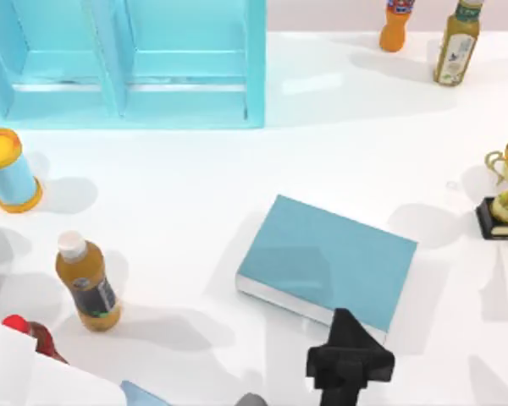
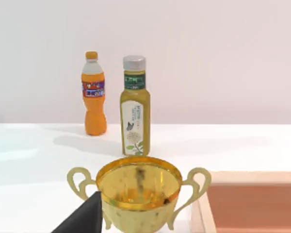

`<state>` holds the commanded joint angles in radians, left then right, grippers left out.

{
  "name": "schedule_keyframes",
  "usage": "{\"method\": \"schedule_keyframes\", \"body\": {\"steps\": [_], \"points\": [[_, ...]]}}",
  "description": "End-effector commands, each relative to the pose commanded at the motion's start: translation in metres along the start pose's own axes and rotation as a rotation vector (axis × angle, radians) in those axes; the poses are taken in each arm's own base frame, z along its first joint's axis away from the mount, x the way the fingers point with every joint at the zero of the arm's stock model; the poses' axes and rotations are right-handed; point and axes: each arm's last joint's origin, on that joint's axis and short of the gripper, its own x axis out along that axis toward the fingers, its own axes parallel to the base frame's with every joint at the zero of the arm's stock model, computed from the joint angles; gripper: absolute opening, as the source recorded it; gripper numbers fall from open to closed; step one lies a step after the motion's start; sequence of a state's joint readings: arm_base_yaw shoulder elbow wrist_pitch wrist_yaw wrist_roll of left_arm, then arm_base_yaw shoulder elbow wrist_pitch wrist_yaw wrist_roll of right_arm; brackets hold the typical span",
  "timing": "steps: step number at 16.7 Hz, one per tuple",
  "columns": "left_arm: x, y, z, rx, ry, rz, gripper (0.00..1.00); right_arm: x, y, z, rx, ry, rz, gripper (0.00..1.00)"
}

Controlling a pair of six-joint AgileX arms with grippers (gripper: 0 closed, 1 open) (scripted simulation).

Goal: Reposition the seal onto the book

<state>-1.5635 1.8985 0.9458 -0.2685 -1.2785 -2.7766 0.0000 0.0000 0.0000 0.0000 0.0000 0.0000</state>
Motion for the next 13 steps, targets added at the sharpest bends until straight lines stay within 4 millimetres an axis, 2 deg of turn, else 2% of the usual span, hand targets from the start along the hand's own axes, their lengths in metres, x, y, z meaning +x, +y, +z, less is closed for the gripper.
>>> {"method": "schedule_keyframes", "body": {"steps": [3, 7, 10, 13], "points": [[0.007, -0.02, 0.005, 0.009, -0.004, 0.026, 1.0, 0.0, 0.0, 0.0, 0.0, 0.0, 0.0, 1.0], [0.027, -0.069, 0.028, 0.074, -0.005, 0.079, 1.0, 0.0, 0.0, 0.0, 0.0, 0.0, 0.0, 1.0], [0.046, -0.111, 0.067, 0.185, 0.009, 0.109, 1.0, 0.0, 0.0, 0.0, 0.0, 0.0, 0.0, 1.0], [0.058, -0.145, 0.124, 0.361, 0.032, 0.104, 1.0, 0.0, 0.0, 0.0, 0.0, 0.0, 0.0, 1.0]]}}
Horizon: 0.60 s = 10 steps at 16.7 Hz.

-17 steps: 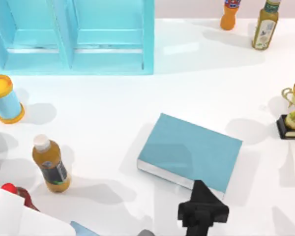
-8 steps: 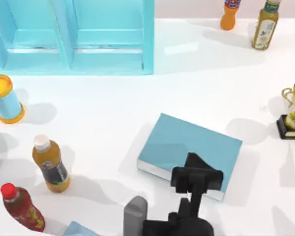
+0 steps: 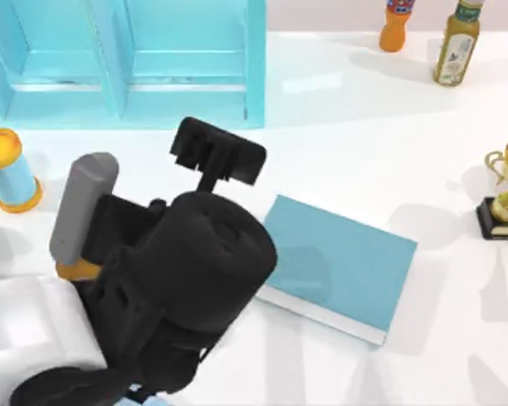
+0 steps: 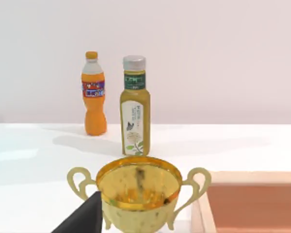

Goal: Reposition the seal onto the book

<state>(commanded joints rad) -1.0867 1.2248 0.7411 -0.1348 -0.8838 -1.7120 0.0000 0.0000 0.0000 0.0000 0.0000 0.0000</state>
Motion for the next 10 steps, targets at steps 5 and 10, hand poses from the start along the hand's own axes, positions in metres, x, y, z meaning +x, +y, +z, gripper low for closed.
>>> {"method": "schedule_keyframes", "body": {"steps": [5, 10], "points": [[-0.009, 0.026, 0.102, 0.406, -0.049, -0.092, 1.0, 0.0, 0.0, 0.0, 0.0, 0.0, 0.0, 1.0], [-0.026, 0.086, 0.15, 0.822, -0.203, -0.163, 1.0, 0.0, 0.0, 0.0, 0.0, 0.0, 0.0, 1.0]]}}
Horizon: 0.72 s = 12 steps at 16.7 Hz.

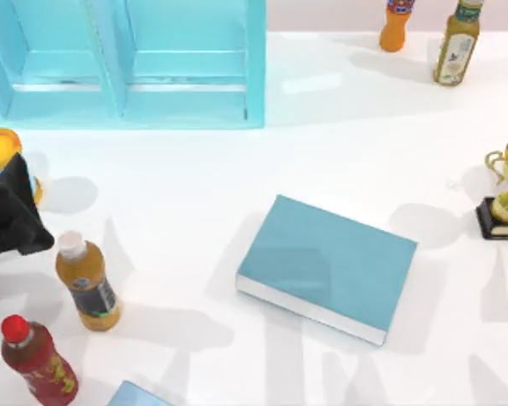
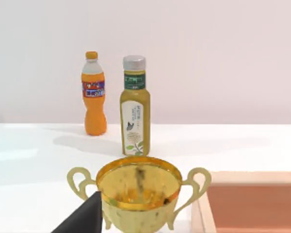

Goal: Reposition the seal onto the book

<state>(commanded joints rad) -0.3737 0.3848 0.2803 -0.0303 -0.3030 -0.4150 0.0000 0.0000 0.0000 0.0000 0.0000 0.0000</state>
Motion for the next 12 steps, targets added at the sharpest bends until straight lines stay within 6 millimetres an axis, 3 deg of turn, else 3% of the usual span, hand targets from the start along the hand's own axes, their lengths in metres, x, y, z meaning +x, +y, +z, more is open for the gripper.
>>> {"method": "schedule_keyframes", "body": {"steps": [6, 12], "points": [[-0.011, 0.047, -0.035, 0.323, -0.117, 0.029, 1.0, 0.0, 0.0, 0.0, 0.0, 0.0, 0.0, 1.0], [-0.011, 0.057, -0.044, 0.373, -0.141, 0.042, 1.0, 0.0, 0.0, 0.0, 0.0, 0.0, 0.0, 1.0]]}}
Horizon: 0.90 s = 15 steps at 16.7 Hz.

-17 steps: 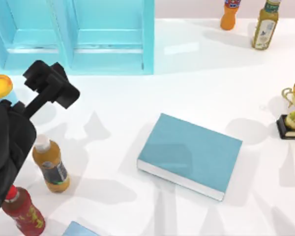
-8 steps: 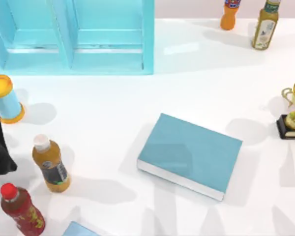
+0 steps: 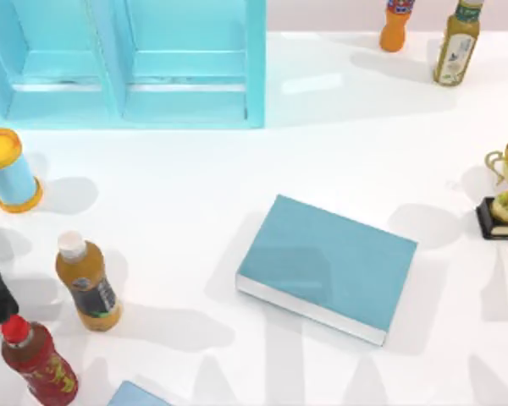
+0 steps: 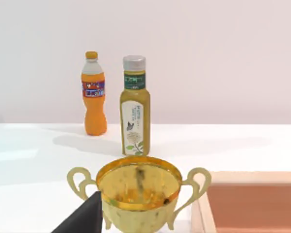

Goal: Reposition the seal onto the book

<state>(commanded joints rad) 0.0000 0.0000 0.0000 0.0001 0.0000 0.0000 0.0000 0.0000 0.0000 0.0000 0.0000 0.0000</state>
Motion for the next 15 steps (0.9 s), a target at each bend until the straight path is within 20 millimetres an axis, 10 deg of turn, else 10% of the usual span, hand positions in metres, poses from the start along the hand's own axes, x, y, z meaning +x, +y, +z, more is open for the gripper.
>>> {"method": "schedule_keyframes", "body": {"steps": [7, 15], "points": [[0.0, 0.0, 0.0, 0.0, 0.0, 0.0, 1.0, 0.001, -0.004, 0.017, -0.033, 0.103, -0.035, 1.0], [0.0, 0.0, 0.0, 0.0, 0.0, 0.0, 1.0, 0.058, -0.03, 0.112, -0.115, 0.671, -0.122, 1.0]]}}
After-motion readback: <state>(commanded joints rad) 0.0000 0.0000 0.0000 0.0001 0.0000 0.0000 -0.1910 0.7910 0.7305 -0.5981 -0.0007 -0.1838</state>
